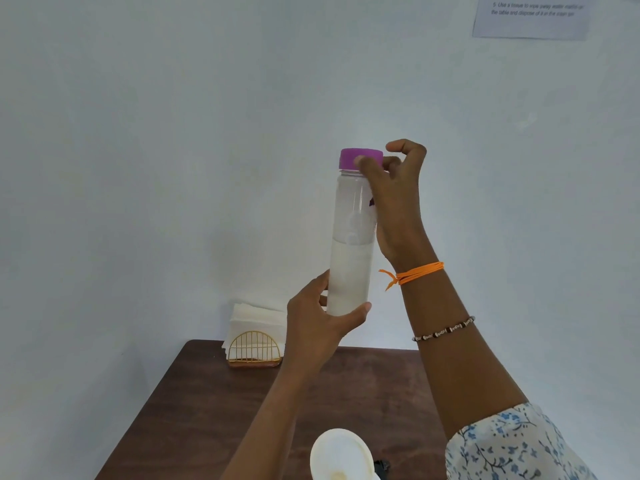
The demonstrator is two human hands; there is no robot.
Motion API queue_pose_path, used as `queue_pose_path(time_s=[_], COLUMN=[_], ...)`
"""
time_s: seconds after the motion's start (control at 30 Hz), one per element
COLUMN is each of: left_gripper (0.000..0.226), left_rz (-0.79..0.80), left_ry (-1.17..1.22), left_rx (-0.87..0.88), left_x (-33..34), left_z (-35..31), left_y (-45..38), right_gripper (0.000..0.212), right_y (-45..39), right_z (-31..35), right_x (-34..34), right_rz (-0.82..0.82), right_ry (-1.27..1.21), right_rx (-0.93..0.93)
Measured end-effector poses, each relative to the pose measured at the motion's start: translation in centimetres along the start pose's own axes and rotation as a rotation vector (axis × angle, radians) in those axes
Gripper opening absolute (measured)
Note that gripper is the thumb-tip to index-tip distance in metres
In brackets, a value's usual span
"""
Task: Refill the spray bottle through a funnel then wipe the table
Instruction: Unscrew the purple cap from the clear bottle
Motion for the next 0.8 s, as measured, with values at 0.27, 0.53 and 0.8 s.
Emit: queue_pose_path(time_s=[0.27,0.53,0.8], left_gripper=[0.056,0.058,0.057], left_rz=[0.014,0.028,0.039], left_ry=[-0.029,-0.01,-0.026], left_rx=[-0.007,-0.007,-0.004], left_x=[0.04,0.29,0.5], left_z=[0.3,0.27,0.05], left_y=[-0.11,-0.04,-0.1], right_gripper=[0.037,0.028,0.034], right_y=[-0.26,-0.42,-0.52], right_z=[-0.51,-0.73,-0.64], right_x=[0.23,-0.53,-0.25], right_rz=[0.008,-0.047,-0.019], right_ry=[-0.009,-0.044,0.009], right_rx=[0.032,0.055,0.026])
Point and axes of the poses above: each hand's wrist, its own y-axis away from the middle knuckle, its own x-axis out of the palm, z = x × y, the point moved 6 cm from there along -y, towards the middle knuckle, and after that the axes turned 15 degrees about -z, right-handed, at the moved point
